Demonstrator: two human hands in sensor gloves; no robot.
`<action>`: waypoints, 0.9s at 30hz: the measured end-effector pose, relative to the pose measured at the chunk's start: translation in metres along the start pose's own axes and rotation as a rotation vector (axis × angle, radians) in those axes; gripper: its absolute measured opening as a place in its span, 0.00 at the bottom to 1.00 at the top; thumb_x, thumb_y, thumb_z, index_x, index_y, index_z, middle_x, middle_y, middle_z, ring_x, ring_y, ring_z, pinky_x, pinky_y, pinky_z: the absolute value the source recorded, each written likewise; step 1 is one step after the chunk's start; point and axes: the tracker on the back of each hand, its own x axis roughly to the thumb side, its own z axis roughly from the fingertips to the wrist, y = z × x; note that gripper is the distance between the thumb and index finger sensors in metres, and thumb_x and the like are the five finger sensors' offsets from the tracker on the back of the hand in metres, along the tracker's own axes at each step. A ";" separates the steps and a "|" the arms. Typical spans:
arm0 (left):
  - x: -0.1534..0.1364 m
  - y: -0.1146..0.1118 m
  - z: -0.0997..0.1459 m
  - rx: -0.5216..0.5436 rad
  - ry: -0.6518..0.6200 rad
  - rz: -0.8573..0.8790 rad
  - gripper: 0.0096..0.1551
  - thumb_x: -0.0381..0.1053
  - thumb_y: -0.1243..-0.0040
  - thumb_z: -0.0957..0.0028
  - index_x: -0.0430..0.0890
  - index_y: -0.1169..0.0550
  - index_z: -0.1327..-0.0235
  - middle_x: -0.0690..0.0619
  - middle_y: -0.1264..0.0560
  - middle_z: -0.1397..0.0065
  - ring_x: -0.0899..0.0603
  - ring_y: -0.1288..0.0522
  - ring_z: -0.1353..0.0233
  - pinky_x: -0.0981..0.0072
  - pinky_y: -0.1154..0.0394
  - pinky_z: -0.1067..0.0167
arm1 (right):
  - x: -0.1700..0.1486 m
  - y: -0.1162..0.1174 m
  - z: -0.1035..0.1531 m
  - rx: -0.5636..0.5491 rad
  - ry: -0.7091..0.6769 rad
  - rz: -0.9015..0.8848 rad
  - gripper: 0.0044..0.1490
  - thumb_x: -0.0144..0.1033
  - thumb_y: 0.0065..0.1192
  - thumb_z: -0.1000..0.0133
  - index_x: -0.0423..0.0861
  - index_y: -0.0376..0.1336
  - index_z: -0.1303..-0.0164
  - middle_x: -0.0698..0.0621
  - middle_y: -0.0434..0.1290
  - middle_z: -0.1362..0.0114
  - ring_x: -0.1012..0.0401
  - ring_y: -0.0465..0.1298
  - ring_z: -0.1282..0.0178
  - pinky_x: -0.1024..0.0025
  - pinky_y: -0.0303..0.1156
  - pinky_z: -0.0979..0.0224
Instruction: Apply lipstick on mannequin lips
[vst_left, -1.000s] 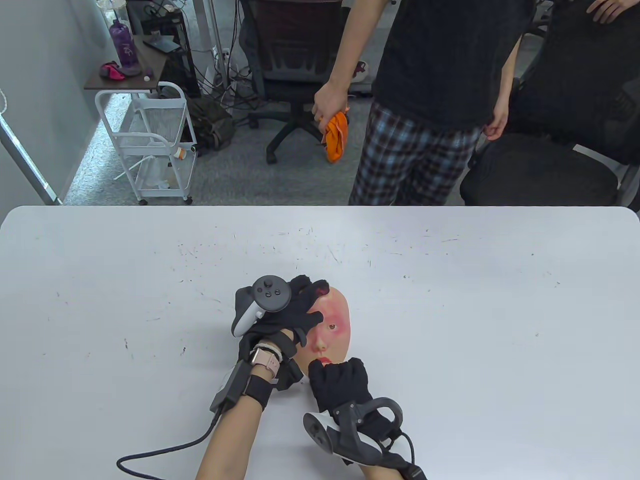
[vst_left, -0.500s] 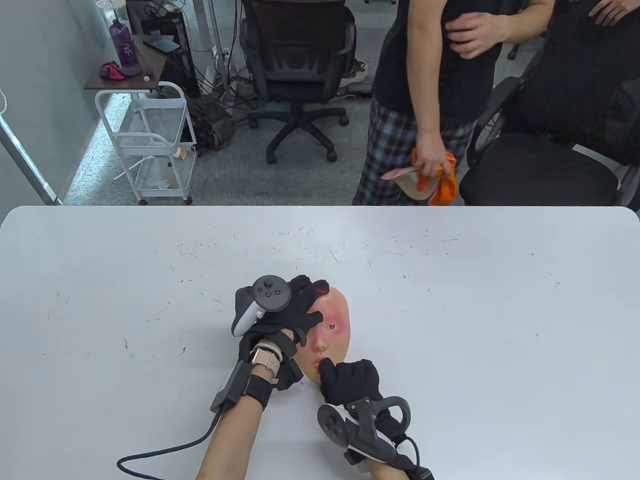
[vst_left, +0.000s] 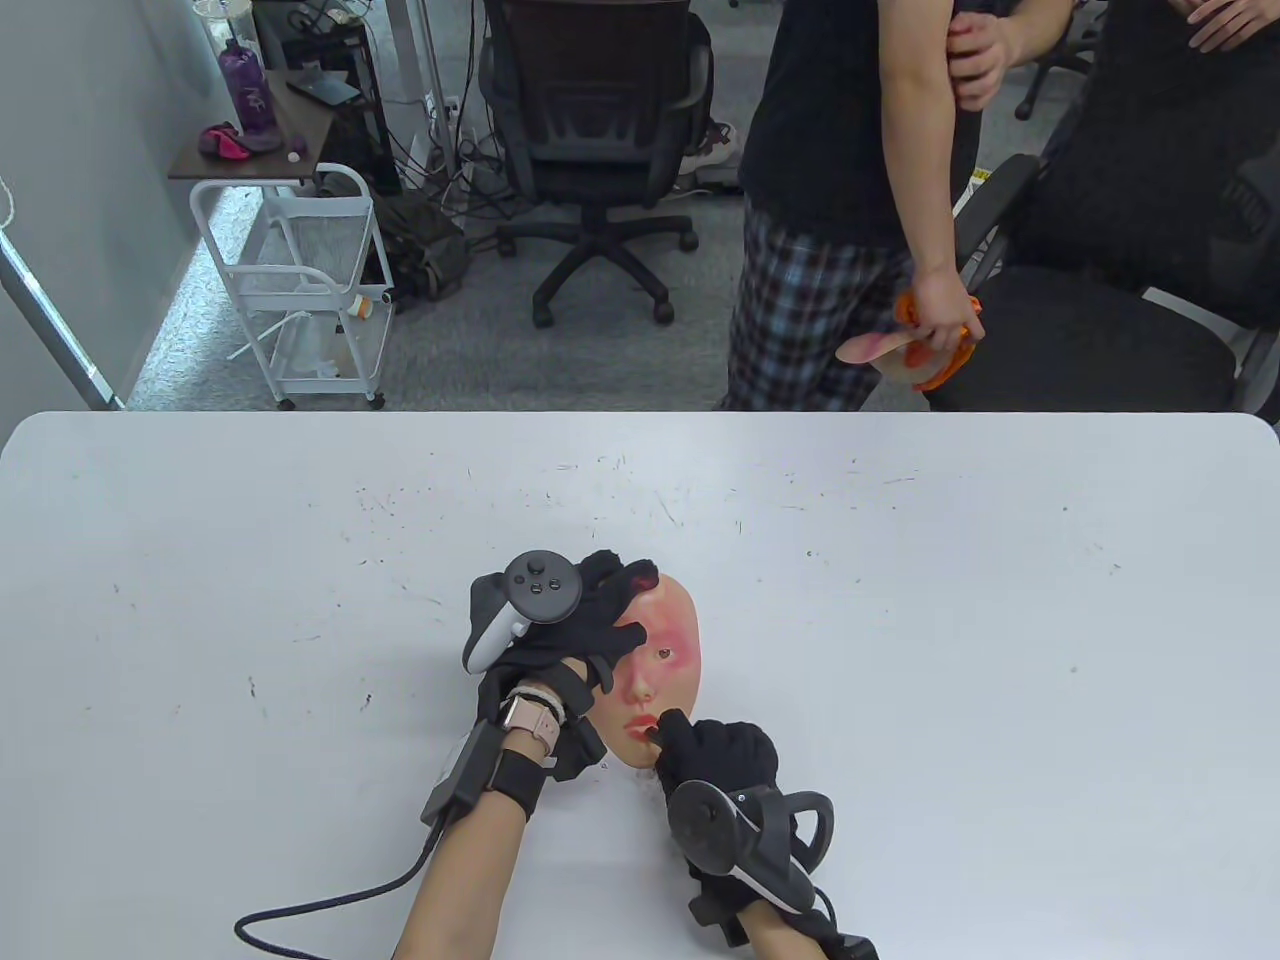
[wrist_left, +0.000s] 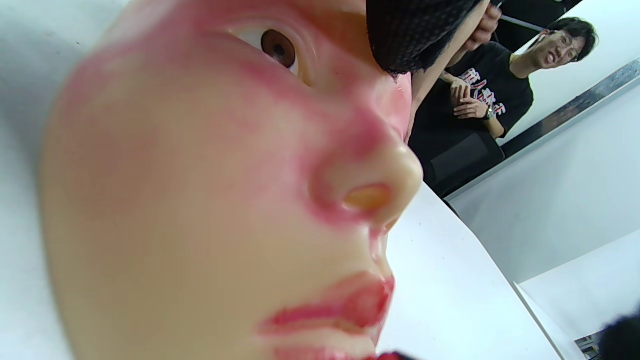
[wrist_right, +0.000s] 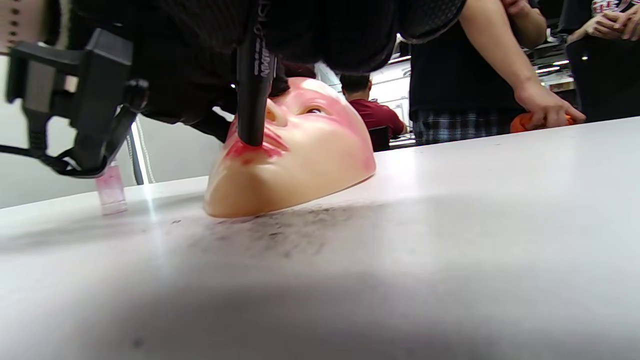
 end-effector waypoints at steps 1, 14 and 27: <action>0.000 0.000 0.000 0.001 0.000 0.001 0.41 0.55 0.40 0.44 0.72 0.43 0.18 0.59 0.61 0.12 0.43 0.63 0.14 0.39 0.56 0.21 | 0.002 0.001 0.000 0.009 -0.004 0.011 0.29 0.42 0.61 0.49 0.48 0.69 0.37 0.45 0.77 0.48 0.53 0.75 0.49 0.43 0.66 0.29; -0.001 0.000 0.000 0.000 -0.003 0.003 0.41 0.55 0.41 0.44 0.72 0.43 0.18 0.59 0.61 0.12 0.43 0.63 0.14 0.39 0.56 0.21 | 0.003 0.002 0.002 -0.052 0.005 0.081 0.28 0.41 0.61 0.49 0.48 0.69 0.37 0.45 0.76 0.47 0.53 0.75 0.48 0.43 0.64 0.28; -0.001 0.000 0.000 -0.004 -0.003 0.002 0.41 0.55 0.40 0.44 0.73 0.43 0.18 0.59 0.60 0.12 0.43 0.63 0.14 0.39 0.56 0.21 | 0.017 0.006 0.005 -0.104 -0.088 0.229 0.29 0.41 0.61 0.49 0.49 0.69 0.38 0.46 0.76 0.48 0.53 0.75 0.48 0.43 0.65 0.28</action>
